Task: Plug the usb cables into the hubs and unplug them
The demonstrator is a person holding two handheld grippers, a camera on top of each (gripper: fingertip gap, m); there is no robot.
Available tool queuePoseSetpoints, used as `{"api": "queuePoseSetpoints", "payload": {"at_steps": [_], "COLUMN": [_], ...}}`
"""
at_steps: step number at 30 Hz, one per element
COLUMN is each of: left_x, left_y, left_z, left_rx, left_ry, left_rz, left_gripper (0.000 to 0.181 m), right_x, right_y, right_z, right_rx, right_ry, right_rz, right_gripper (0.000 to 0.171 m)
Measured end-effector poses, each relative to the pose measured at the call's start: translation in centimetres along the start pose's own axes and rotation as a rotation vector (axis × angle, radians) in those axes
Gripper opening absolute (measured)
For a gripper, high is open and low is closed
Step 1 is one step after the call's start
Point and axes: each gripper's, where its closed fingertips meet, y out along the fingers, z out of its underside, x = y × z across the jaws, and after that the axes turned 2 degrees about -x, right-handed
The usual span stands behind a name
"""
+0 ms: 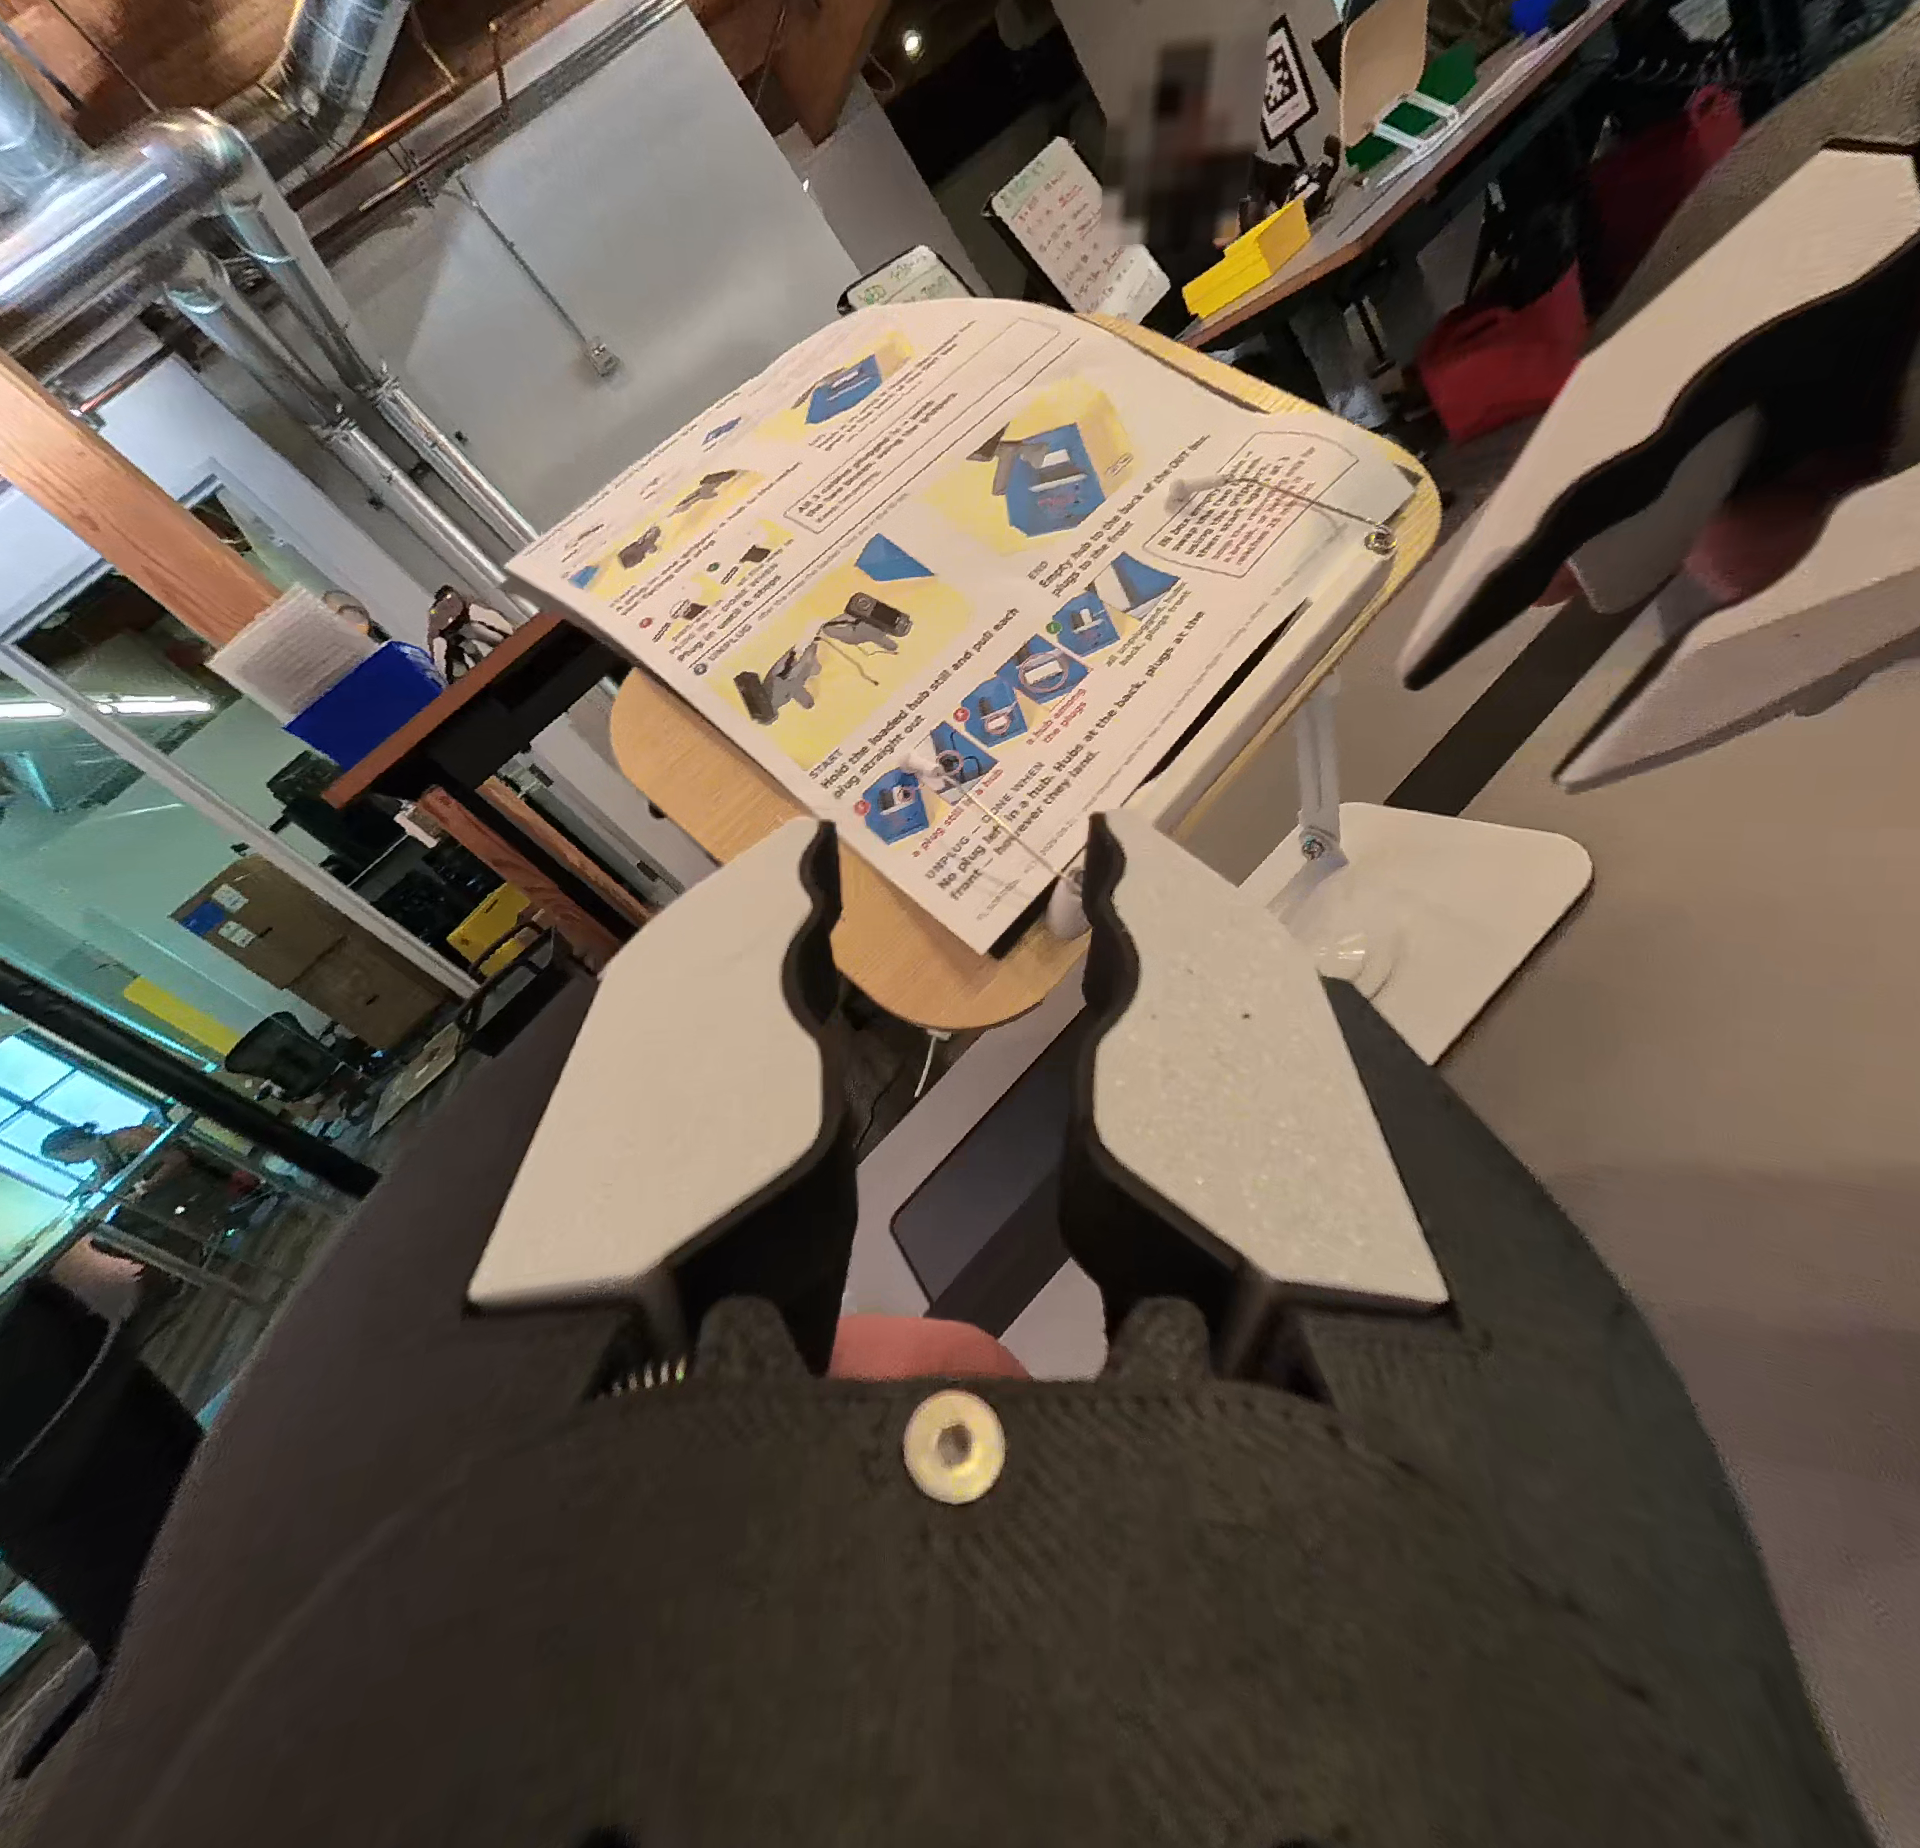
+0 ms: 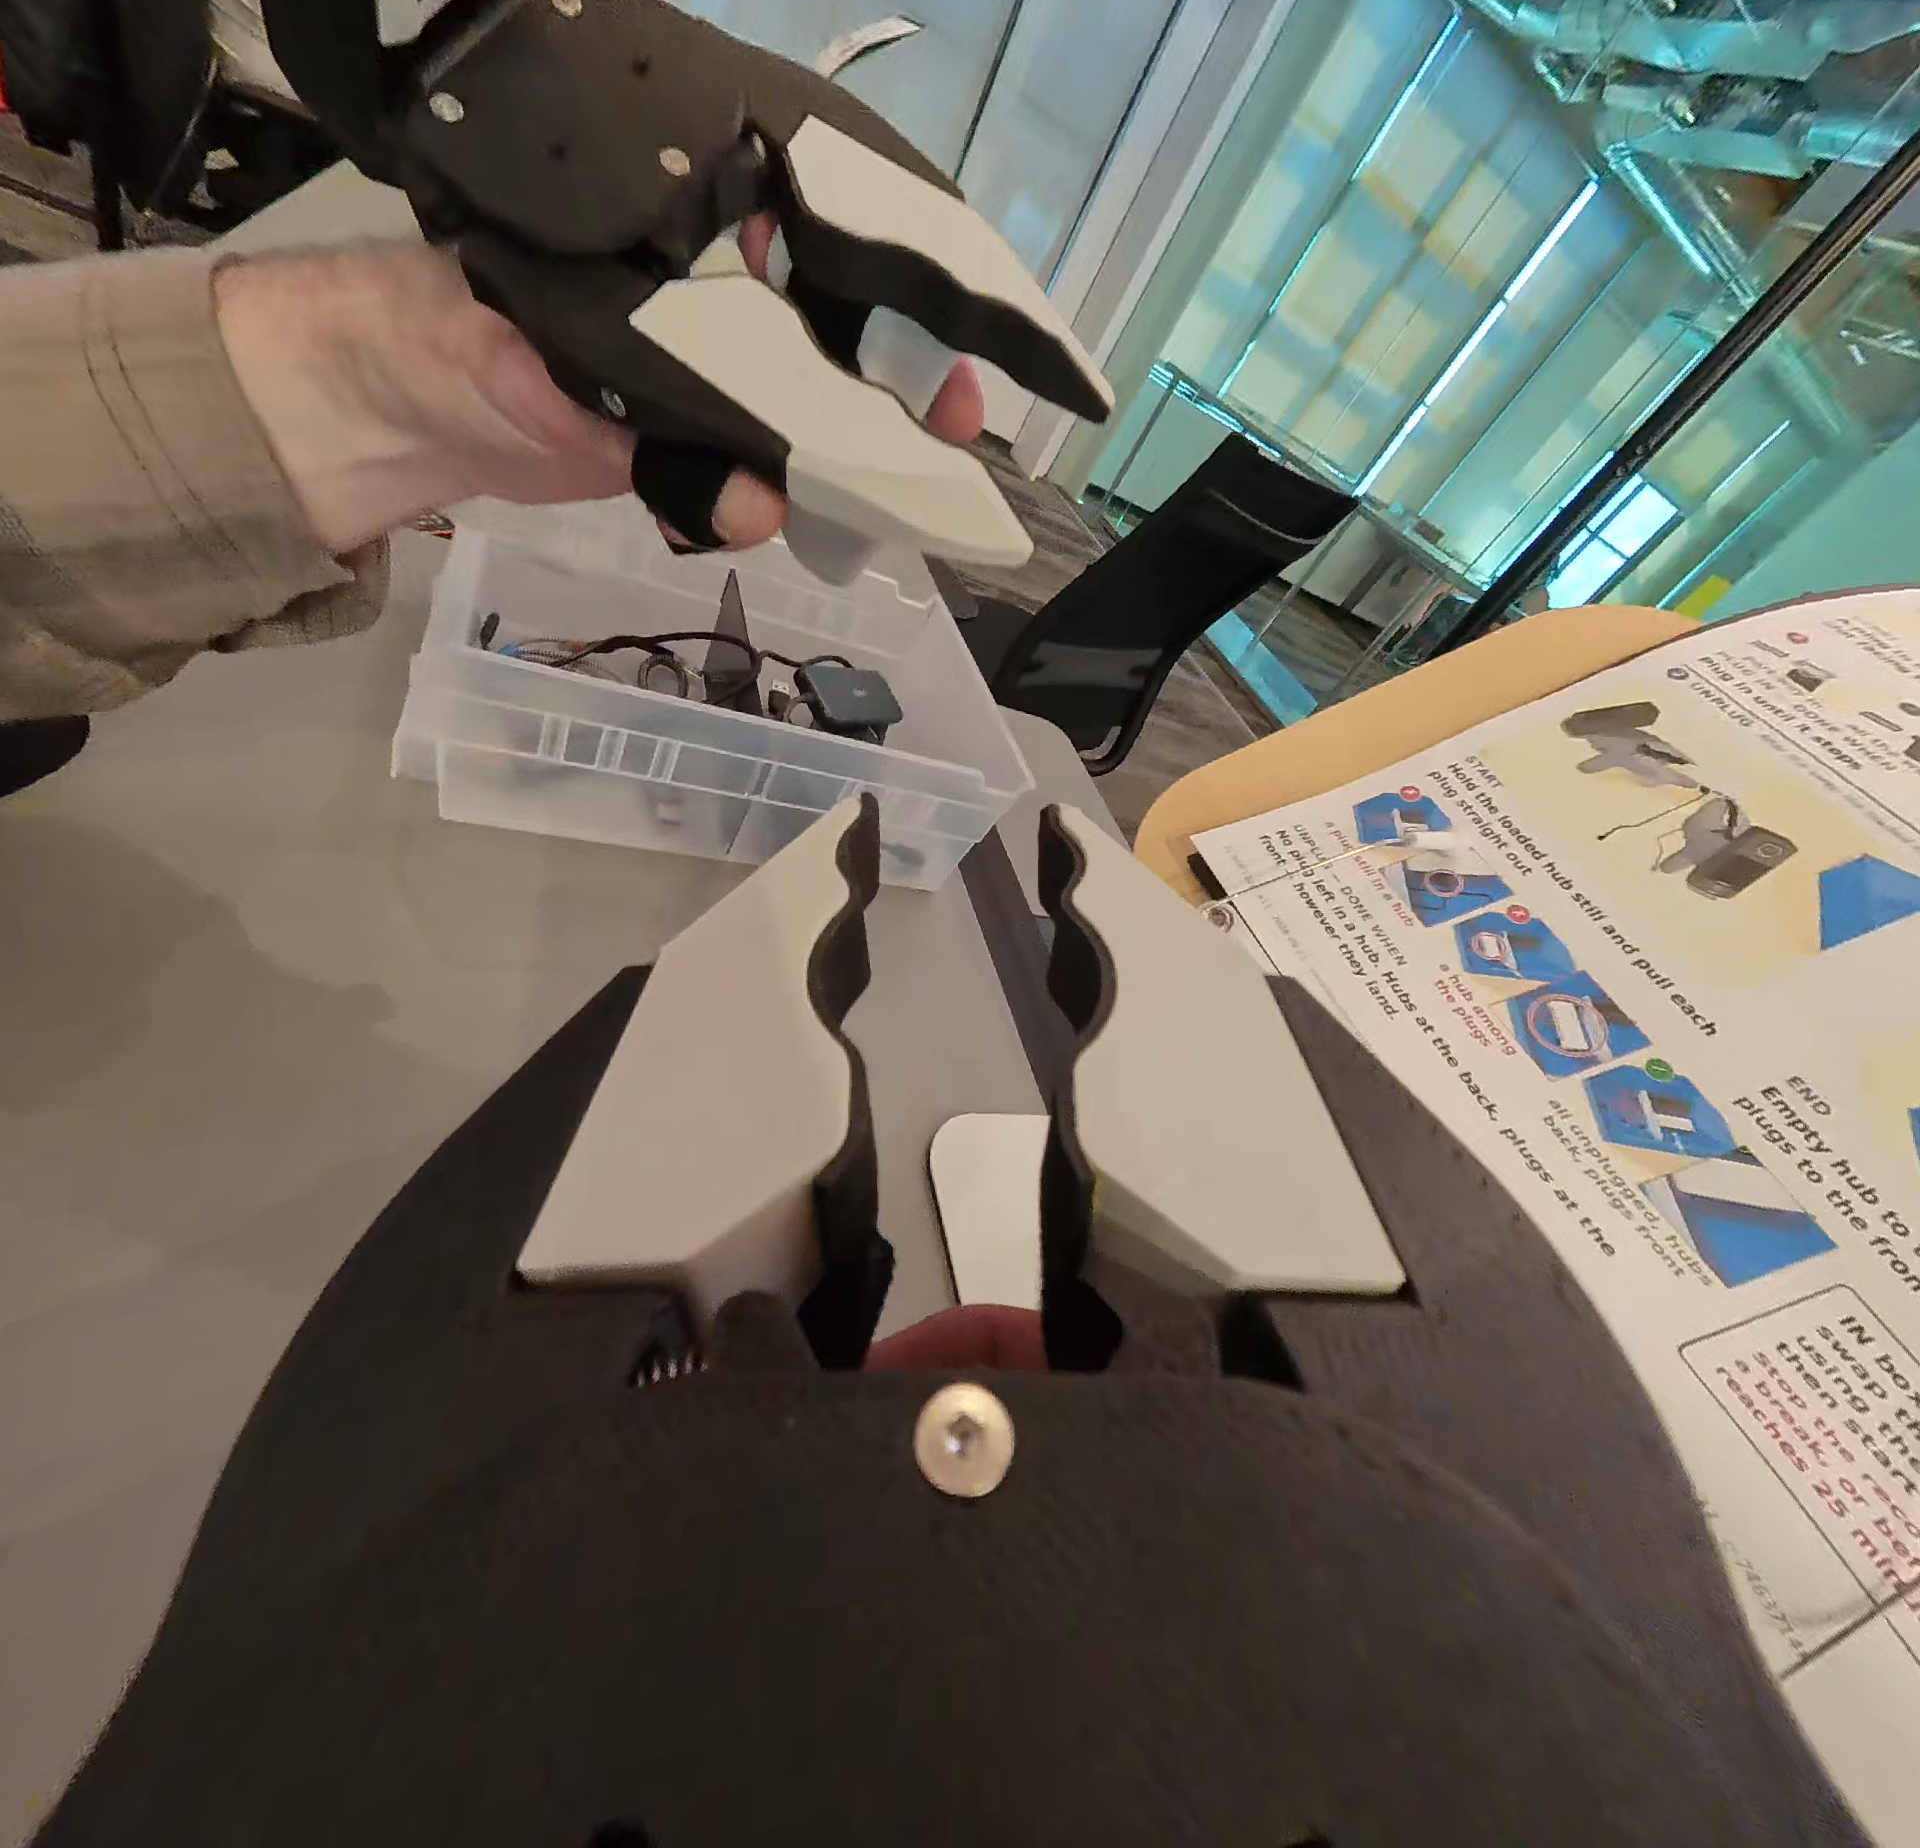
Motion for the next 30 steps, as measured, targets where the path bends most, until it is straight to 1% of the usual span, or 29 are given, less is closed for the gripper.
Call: {"api": "queuePoseSetpoints", "payload": {"at_steps": [3,7,9,13,17,18,20,21,23,25,27,29,30], "left_x": [1.1,1.7,1.9,2.7,6.1,6.8,7.9,8.8,10.0,11.3,11.8,11.9,11.7], "left_y": [-0.5,-0.7,-0.7,-1.4,-2.6,-3.0,-3.9,-4.6,-6.0,-7.2,-7.9,-8.6,-8.8], "left_z": [0.2,0.6,0.3,-1.3,-0.5,-0.1,1.9,3.3,5.9,8.7,11.9,15.1,16.3], "left_rx": [0.004,0.028,0.031,0.004,0.098,0.126,0.242,0.307,0.411,0.496,0.593,0.698,0.732], "left_ry": [-0.001,0.007,0.018,0.009,0.038,0.030,0.027,0.048,0.105,0.113,0.095,0.089,0.120], "left_rz": [-0.031,-0.055,-0.071,-0.107,-0.171,-0.159,-0.110,-0.121,-0.114,-0.113,-0.074,-0.017,0.023], "left_gripper": [0.040,0.035,0.037,0.042,0.044,0.047,0.054,0.056,0.052,0.051,0.050,0.054,0.046], "right_x": [0.2,0.5,0.6,1.1,0.9,0.8,0.8,0.8,0.7,0.5,0.4,0.4,0.5], "right_y": [-0.1,-0.3,-0.2,-0.2,-0.7,-0.8,-1.0,-1.0,-1.1,-1.2,-1.2,-1.1,-1.1], "right_z": [0.1,1.1,1.2,1.3,0.9,0.7,0.7,0.7,1.0,1.4,1.7,1.9,1.9], "right_rx": [0.005,0.056,0.069,0.088,0.074,0.064,0.057,0.058,0.065,0.076,0.085,0.085,0.084], "right_ry": [0.001,-0.012,-0.019,-0.046,-0.043,-0.037,-0.032,-0.030,-0.028,-0.025,-0.021,-0.015,-0.013], "right_rz": [-0.015,-0.033,-0.036,-0.048,-0.045,-0.046,-0.050,-0.050,-0.048,-0.045,-0.041,-0.044,-0.046], "right_gripper": [0.028,0.030,0.029,0.031,0.031,0.030,0.030,0.030,0.029,0.029,0.029,0.029,0.029]}}
